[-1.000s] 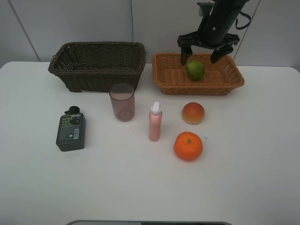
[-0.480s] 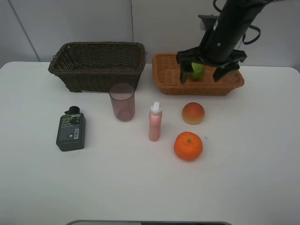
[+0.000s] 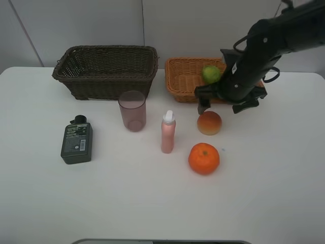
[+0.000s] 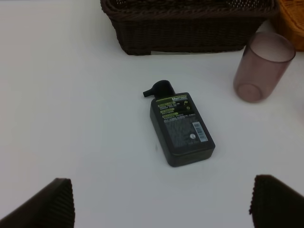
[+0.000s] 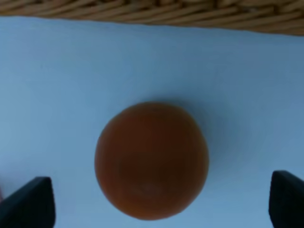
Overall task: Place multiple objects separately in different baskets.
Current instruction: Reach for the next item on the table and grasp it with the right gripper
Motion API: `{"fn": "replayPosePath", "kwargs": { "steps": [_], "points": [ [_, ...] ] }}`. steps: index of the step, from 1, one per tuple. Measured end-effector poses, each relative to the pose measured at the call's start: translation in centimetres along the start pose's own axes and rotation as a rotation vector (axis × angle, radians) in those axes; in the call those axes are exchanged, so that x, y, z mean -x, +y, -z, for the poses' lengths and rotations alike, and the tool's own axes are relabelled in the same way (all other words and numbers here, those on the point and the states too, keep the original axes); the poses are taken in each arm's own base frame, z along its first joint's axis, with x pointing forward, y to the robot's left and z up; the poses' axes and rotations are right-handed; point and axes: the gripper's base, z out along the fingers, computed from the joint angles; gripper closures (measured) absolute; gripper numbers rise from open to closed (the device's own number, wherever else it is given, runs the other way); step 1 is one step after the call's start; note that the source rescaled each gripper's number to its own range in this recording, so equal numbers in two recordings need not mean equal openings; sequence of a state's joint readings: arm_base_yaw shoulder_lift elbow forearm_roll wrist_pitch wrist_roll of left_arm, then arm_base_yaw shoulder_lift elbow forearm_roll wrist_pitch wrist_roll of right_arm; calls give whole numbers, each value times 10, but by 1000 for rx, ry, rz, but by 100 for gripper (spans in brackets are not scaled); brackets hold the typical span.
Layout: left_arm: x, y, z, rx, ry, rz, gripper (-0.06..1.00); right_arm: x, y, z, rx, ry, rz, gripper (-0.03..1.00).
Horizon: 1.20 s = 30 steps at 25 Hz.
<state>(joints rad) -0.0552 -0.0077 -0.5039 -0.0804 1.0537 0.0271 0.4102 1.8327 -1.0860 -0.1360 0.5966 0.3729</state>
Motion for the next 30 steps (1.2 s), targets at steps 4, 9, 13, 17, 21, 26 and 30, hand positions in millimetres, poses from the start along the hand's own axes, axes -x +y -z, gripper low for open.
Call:
{"fn": "replayPosePath", "kwargs": {
  "steps": [4,9,13,17,21,26,30],
  "points": [
    [0,0,0,0,0,0,-1,-3,5,-6,36,-67,-32,-3],
    [0,0,0,0,0,0,-1,-2,5,-17,36,-100,-45,-3],
    [0,0,0,0,0,0,-1,-3,5,-28,23,-95,-52,-3],
    [0,0,0,0,0,0,-1,-4,4,-35,12,-88,-38,-3],
    [0,0,0,0,0,0,-1,-5,4,-44,5,-78,-19,-3],
    [0,0,0,0,0,0,-1,-7,5,-54,10,-74,-12,-3],
    [0,0,0,0,0,0,-1,-9,5,-61,3,-63,2,-3]
  ]
}}
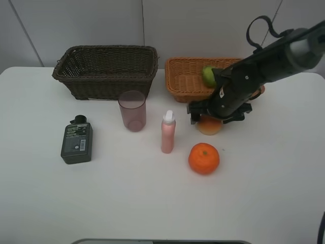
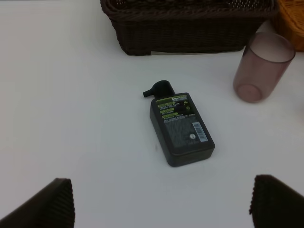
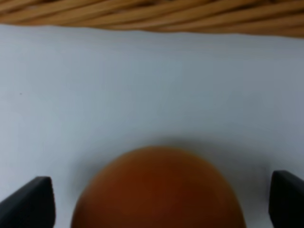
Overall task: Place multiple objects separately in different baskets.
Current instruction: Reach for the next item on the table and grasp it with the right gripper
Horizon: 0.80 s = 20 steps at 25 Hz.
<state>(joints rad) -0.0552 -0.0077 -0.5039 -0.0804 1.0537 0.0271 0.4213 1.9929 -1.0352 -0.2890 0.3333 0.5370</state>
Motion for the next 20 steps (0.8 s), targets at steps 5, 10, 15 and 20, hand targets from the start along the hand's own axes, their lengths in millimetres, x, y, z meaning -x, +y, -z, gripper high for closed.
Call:
{"fn": "replayPosePath", "kwargs": {
  "steps": [5,10,15,20],
  "points": [
    [0,0,0,0,0,0,-1,-1,0,-4,0,2,5,-3],
    [0,0,0,0,0,0,-1,-1,0,-4,-1,3,6,15],
    [0,0,0,0,0,0,-1,-2,0,-5,-2,6,8,50],
    [0,0,0,0,0,0,-1,-2,0,-5,-2,6,8,50]
  ]
}}
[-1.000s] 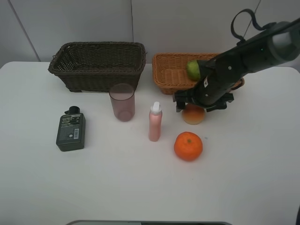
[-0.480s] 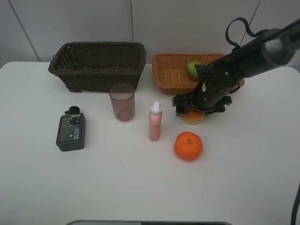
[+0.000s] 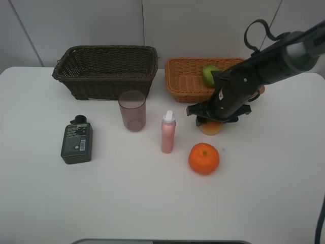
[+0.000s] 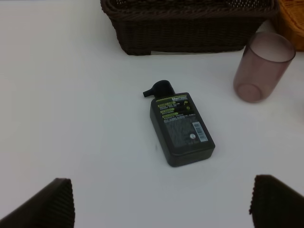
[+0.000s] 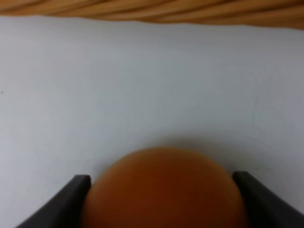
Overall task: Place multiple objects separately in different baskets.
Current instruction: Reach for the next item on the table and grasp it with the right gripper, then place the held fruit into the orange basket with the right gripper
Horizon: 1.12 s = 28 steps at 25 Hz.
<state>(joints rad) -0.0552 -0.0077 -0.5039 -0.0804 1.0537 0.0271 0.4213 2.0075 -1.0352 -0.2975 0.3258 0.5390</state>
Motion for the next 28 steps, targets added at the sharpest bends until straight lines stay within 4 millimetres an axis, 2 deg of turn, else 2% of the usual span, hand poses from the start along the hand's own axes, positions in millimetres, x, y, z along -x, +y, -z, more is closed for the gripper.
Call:
{"fn": "replayPosePath", "kwargs": {
  "steps": [16,19,23,28],
  "points": [
    [0,0,0,0,0,0,-1,0,-1,3,-7,6,0,50],
    [0,0,0,0,0,0,-1,3,-3,17,-20,5,-3,50],
    [0,0,0,0,0,0,-1,12,-7,50,-27,-39,38,50],
    [0,0,0,0,0,0,-1,34,-16,82,-67,-15,96,50]
  ]
}}
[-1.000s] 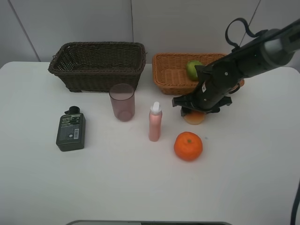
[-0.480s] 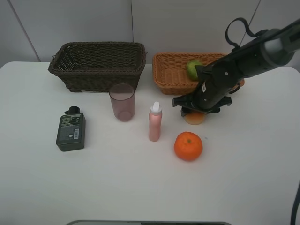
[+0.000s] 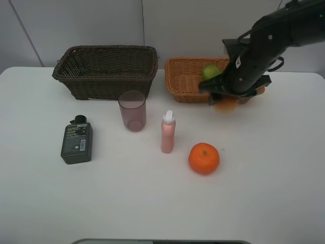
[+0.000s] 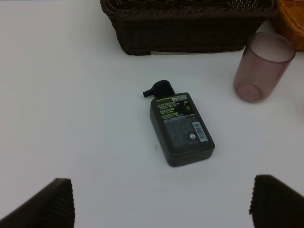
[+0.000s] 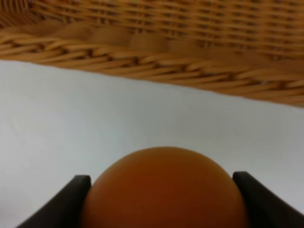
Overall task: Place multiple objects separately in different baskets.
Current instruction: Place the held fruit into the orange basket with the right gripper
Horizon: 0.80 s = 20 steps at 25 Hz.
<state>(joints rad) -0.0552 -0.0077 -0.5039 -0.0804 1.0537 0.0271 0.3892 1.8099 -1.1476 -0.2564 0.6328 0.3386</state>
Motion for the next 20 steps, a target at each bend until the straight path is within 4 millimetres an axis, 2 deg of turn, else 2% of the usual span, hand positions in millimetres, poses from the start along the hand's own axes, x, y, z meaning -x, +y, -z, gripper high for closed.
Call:
{"fn": "replayPosePath", "kwargs": {
  "steps": [5,9,16,20],
  "points": [
    [0,0,0,0,0,0,-1,29,-18,24,6,5,26,50],
    [0,0,0,0,0,0,-1,52,-36,35,1,-15,1,50],
    [0,0,0,0,0,0,-1,87,-60,20,-22,-35,-34,50],
    [0,0,0,0,0,0,-1,95,-68,-6,-30,-11,-49,50]
  ]
}}
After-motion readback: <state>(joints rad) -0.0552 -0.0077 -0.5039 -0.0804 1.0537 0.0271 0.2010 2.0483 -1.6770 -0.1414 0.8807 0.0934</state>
